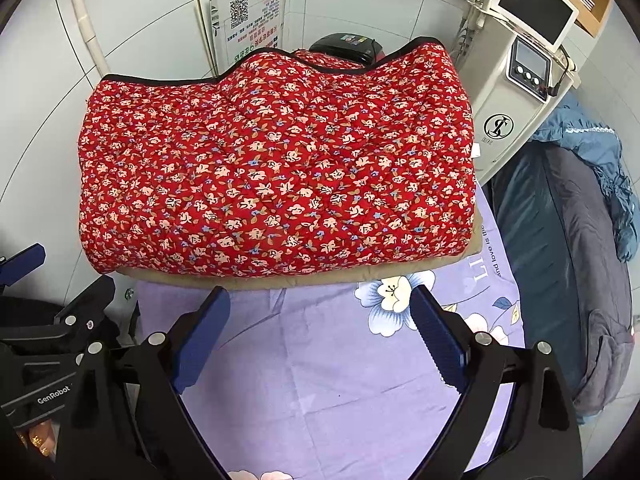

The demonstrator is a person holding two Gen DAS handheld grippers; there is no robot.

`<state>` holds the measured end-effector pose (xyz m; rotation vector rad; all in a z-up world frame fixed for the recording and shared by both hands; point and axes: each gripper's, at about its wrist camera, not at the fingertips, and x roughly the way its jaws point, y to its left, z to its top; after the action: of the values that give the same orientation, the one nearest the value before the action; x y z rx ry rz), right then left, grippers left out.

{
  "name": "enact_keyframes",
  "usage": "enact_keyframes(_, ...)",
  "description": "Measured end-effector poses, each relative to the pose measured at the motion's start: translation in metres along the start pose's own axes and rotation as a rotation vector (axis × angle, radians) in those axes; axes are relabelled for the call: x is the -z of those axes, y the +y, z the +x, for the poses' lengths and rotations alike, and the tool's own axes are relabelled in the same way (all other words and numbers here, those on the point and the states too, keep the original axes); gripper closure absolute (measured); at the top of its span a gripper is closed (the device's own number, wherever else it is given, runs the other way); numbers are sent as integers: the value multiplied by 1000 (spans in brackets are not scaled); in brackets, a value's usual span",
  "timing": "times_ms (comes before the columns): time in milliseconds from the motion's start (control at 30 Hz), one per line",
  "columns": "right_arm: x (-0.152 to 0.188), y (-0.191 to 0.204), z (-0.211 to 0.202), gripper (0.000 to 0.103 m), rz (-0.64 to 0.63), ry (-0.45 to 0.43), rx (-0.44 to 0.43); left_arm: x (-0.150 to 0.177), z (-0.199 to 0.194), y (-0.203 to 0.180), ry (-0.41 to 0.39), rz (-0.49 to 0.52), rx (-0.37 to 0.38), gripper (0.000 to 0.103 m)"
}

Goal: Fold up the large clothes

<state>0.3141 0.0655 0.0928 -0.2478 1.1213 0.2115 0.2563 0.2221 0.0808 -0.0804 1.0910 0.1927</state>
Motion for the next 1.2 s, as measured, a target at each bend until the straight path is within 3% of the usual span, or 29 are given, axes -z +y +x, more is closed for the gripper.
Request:
enact_keyframes(1000, 1, -1, -2, 13, 17, -7, -6, 1, -3, -1, -12, -10, 15, 6)
enact_keyframes(1200, 1, -1, -2, 13, 17, -8, -6, 1, 3, 2, 30, -32, 0, 6)
